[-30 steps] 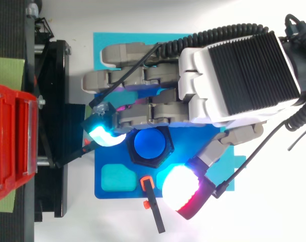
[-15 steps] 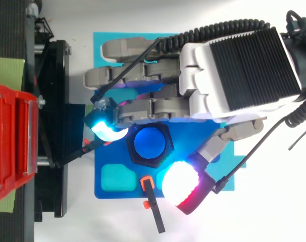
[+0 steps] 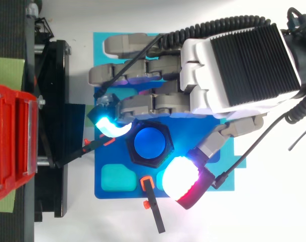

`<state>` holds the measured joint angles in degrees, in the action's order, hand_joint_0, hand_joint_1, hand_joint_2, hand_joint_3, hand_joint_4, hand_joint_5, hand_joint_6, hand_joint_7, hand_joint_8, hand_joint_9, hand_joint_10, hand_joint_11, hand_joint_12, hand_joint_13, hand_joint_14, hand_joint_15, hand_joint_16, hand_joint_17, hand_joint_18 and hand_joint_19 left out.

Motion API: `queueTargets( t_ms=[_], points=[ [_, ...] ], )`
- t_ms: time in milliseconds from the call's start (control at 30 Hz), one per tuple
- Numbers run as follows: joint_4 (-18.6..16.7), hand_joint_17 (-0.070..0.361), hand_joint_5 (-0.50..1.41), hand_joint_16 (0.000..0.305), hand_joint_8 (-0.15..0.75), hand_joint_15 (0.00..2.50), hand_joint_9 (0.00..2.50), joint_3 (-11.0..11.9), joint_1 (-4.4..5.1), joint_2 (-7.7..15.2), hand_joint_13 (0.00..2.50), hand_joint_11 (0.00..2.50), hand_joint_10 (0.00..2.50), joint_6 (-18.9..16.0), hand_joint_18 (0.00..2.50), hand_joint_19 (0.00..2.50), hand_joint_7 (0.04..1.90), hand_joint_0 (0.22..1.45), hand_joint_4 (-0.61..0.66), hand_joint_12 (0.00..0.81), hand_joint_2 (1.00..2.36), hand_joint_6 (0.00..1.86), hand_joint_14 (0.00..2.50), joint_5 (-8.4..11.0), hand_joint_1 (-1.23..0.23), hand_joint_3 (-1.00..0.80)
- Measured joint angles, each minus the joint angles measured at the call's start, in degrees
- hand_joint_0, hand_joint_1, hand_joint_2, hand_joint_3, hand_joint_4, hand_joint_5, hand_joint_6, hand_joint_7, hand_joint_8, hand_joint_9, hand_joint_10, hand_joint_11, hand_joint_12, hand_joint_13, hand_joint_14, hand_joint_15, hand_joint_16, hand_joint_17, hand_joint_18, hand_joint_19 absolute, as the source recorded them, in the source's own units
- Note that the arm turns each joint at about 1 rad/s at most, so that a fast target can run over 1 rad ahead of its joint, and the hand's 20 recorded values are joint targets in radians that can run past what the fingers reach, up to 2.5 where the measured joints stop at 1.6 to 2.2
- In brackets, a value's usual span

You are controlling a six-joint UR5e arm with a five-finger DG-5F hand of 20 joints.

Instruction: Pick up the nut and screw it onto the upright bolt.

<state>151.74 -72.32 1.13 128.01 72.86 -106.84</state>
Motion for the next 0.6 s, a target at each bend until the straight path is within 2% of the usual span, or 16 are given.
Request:
queueTargets(
  t_ms=[300, 400, 600],
  points=[
    [0.1, 0.070, 0.03, 0.031, 0.249, 0.00, 1.11, -0.1, -0.07, 0.0, 0.49, 0.00, 0.00, 0.3, 0.02, 0.00, 1.12, 0.51, 0.22, 0.285, 1.00, 0.50, 0.00, 0.05, -0.23, -0.50],
    [-0.2, 0.068, 0.05, 0.030, 0.249, 0.00, 1.18, -1.0, 0.05, 0.0, 0.55, 0.00, 0.00, 0.7, 0.08, 0.00, 1.18, 0.51, 0.19, 0.277, 1.00, 0.50, 0.00, 0.05, -0.23, -0.50],
    [-4.4, 0.066, 0.06, 0.029, 0.250, 0.00, 1.31, -3.1, 0.17, 0.0, 0.65, 0.00, 0.00, 0.8, 0.23, 0.00, 1.23, 0.52, 0.17, 0.270, 1.00, 0.50, 0.00, 0.27, -0.24, -0.50]
  ],
)
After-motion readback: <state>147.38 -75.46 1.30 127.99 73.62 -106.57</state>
